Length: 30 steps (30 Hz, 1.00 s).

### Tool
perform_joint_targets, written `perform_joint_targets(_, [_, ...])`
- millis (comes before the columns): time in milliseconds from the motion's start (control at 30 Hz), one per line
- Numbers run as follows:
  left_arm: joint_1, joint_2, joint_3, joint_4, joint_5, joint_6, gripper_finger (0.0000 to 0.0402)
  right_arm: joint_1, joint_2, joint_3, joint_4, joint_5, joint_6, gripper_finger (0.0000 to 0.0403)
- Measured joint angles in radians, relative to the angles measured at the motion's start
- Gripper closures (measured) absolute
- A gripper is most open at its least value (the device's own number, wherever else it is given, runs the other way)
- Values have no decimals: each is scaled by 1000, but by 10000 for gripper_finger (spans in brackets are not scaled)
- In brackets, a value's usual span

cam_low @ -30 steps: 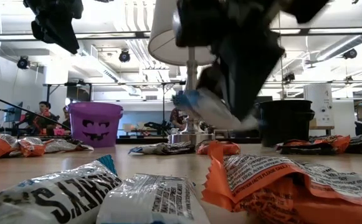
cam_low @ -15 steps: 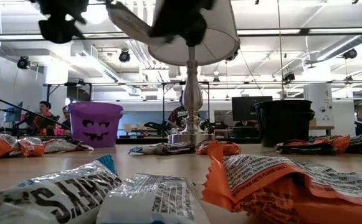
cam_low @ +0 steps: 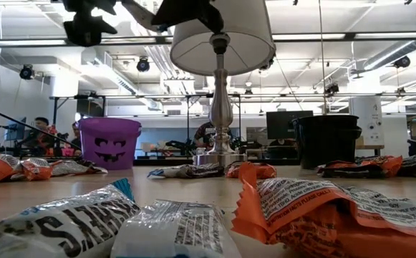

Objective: Organize candy in baskets
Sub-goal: Put the white chocolate bar into the orange bucket

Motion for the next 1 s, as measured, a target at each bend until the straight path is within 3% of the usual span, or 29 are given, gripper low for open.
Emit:
perform_joint_targets(400, [-74,80,0,93,19,7,258,-83,0,1,6,2,18,390])
perform_joint_targets(1000, [-77,150,8,167,15,68,270,-68,5,-2,0,-6,32,390])
